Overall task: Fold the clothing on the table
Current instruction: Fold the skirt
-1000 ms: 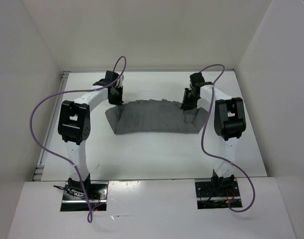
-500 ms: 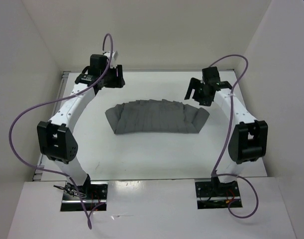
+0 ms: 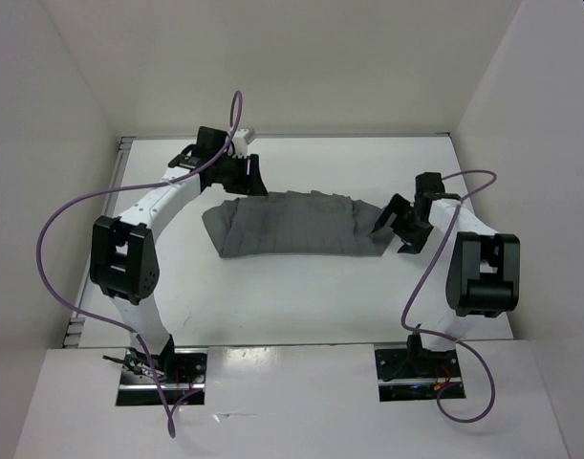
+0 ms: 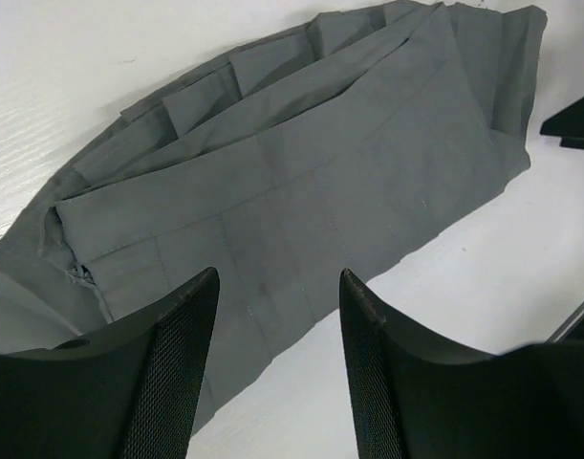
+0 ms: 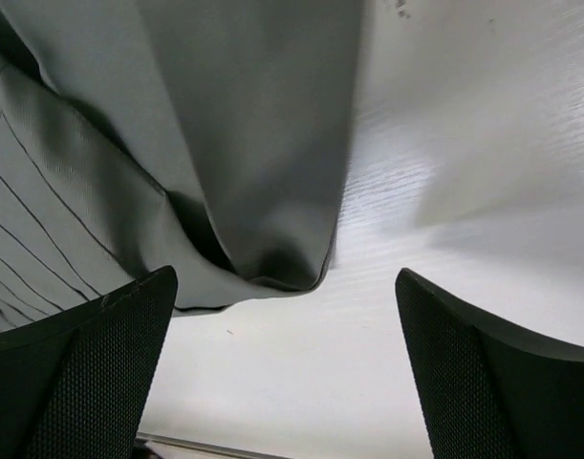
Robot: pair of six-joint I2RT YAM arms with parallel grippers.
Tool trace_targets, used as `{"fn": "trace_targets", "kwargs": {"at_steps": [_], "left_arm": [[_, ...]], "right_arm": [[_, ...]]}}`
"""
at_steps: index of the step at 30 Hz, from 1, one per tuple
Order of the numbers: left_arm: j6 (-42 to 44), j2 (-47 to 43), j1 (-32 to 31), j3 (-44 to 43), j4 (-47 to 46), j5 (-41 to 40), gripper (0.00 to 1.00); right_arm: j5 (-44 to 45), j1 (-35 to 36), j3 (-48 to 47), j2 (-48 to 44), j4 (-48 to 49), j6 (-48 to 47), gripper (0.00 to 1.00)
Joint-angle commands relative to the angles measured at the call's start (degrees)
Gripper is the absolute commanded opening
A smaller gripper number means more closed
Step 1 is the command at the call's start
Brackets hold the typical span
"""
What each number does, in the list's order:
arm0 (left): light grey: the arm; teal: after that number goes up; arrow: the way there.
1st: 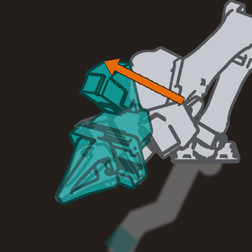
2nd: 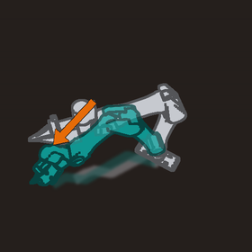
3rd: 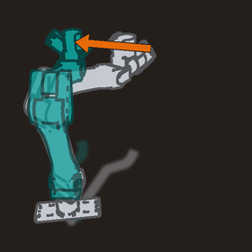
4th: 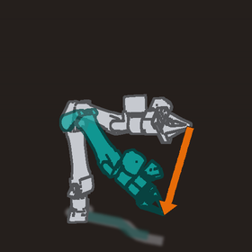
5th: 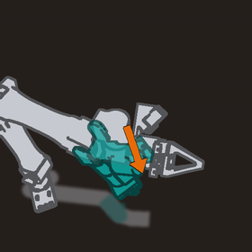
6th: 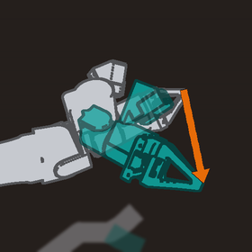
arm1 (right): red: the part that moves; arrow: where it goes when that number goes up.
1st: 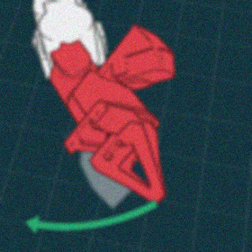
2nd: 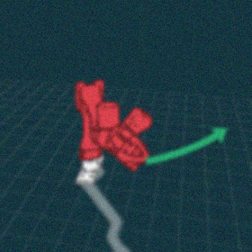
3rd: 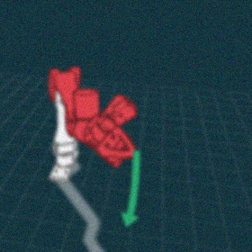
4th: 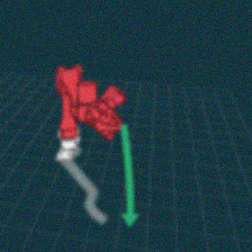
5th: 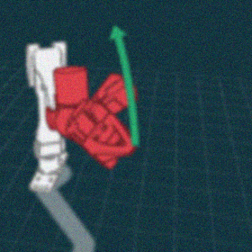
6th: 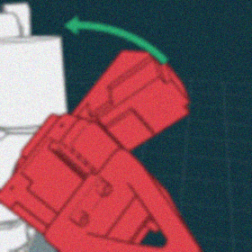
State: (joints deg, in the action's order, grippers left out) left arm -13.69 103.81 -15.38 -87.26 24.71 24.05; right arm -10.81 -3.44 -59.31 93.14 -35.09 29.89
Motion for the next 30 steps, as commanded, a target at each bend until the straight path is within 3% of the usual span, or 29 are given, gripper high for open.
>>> {"fn": "trace_targets", "kwargs": {"at_steps": [1,10,21,23,24,26,27,29,30], "left_arm": [[0.3,-0.6,-0.2,0.3,-2.6,3.8,0.61],[0.3,1.0,-0.2,1.0,-2.6,4.4,0.61],[-0.7,3.7,-0.2,-0.2,-2.6,4.4,0.61],[-0.7,4.3,-0.7,-0.7,-2.6,4.4,0.61],[-0.7,5.0,-0.7,-0.7,-2.6,4.4,0.61],[-0.7,5.8,-0.7,-1.2,-2.6,4.4,0.58],[-0.7,6.5,-1.3,-1.2,-2.6,4.4,0.58],[-0.7,6.5,-1.9,-1.2,-2.6,5.9,0.57],[-0.7,6.5,-1.9,-1.2,-2.6,6.8,0.57]], "right_arm": [[-6.9,-2.3,2.1,-0.1,7.6,2.4,1.0],[-16.4,-2.3,3.9,5.3,18.4,4.9,1.0],[-22.6,4.8,-3.6,14.9,16.4,-1.5,1.0],[-23.1,6.9,-5.9,16.4,14.6,-2.6,0.94],[-23.8,7.4,-7.2,17.8,14.0,-3.1,0.9],[-24.5,8.1,-7.9,18.4,13.2,-3.8,0.66],[-24.5,8.1,-7.9,19.1,12.7,-4.4,0.42],[-23.0,8.1,-7.9,18.5,12.7,-4.4,0.1],[-21.6,8.1,-7.9,17.3,12.1,-4.4,0.0]]}}
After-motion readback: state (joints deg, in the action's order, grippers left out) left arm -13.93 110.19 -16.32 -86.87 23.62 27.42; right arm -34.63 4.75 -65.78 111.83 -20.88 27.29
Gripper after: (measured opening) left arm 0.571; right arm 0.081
